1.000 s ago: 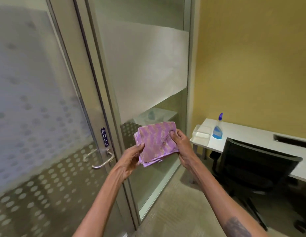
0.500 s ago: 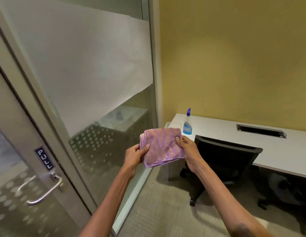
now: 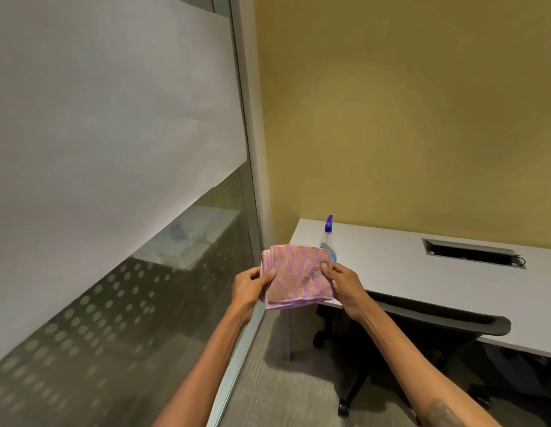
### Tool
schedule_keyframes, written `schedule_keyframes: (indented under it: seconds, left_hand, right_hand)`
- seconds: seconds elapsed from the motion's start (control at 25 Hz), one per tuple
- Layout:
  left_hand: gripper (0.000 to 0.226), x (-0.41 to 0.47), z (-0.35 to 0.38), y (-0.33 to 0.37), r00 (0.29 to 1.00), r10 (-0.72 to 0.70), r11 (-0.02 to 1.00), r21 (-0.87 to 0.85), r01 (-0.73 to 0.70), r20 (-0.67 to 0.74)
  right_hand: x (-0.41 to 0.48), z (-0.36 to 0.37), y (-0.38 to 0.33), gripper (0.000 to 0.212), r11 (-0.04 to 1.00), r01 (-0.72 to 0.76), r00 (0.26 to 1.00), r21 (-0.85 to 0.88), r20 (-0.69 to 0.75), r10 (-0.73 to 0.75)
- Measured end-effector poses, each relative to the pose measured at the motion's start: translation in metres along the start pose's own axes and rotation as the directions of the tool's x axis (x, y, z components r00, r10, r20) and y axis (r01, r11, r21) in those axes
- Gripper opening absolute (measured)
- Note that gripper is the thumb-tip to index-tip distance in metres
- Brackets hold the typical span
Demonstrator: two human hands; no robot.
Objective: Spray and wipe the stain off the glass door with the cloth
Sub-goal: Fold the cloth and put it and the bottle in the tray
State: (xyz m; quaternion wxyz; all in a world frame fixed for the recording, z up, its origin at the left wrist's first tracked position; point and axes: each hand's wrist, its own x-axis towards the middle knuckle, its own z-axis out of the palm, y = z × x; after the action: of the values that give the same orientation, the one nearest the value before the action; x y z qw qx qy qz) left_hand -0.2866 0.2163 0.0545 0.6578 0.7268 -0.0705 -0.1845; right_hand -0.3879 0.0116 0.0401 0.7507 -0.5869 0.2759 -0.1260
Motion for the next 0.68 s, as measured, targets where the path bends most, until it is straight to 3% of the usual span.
schedule_keyframes:
  seconds: [0.36, 0.68]
  left_hand:
    - [0.026, 0.145, 0.049, -0.010, 0.997, -0.065, 0.985, 0.159, 0.072, -0.052]
    - [0.031, 0.259, 0.088, -0.010, 0.984, -0.029, 0.926, 0.366, 0.091, -0.173]
  right_hand:
    - [0.147, -0.015, 0.008, 0.035, 0.988, -0.154, 0.986, 0.025, -0.059, 0.155]
    - [0.275, -0.022, 0.000, 0.015, 0.957, -0.274, 0.961, -0.097, 0.005, 0.276]
